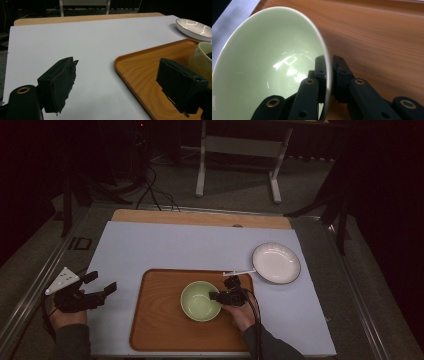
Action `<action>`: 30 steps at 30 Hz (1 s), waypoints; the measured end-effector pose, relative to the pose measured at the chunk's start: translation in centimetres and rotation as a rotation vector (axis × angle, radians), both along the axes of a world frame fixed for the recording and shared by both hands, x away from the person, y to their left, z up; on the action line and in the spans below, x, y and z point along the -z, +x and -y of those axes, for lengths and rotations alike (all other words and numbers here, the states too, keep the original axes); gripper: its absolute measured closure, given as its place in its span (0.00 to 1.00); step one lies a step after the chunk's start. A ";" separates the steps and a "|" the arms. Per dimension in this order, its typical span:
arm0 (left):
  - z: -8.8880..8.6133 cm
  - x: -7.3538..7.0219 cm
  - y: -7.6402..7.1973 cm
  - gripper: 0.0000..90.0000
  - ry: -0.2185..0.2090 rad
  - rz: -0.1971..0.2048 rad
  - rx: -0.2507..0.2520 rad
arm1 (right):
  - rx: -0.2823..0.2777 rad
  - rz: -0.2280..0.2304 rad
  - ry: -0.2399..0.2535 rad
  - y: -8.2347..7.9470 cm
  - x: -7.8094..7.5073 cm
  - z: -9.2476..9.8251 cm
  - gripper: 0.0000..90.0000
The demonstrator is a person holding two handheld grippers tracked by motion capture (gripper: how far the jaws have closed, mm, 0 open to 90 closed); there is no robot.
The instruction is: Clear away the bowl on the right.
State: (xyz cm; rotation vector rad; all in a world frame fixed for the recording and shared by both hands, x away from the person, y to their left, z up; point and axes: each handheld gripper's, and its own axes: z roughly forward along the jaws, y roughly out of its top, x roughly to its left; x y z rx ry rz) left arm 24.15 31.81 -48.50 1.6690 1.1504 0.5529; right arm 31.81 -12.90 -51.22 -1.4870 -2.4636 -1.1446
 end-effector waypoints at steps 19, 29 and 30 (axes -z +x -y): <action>-0.1 0.0 -0.1 0.17 -0.002 0.002 -0.003 | -0.030 0.027 -0.004 -0.2 -0.3 0.0 0.78; -0.1 0.0 -0.2 0.17 -0.003 0.003 -0.004 | -0.021 0.138 -0.039 -0.7 -1.7 0.5 0.65; -0.1 0.0 -0.2 0.17 -0.003 0.003 -0.005 | -0.020 0.153 -0.041 -0.7 -2.0 0.6 0.64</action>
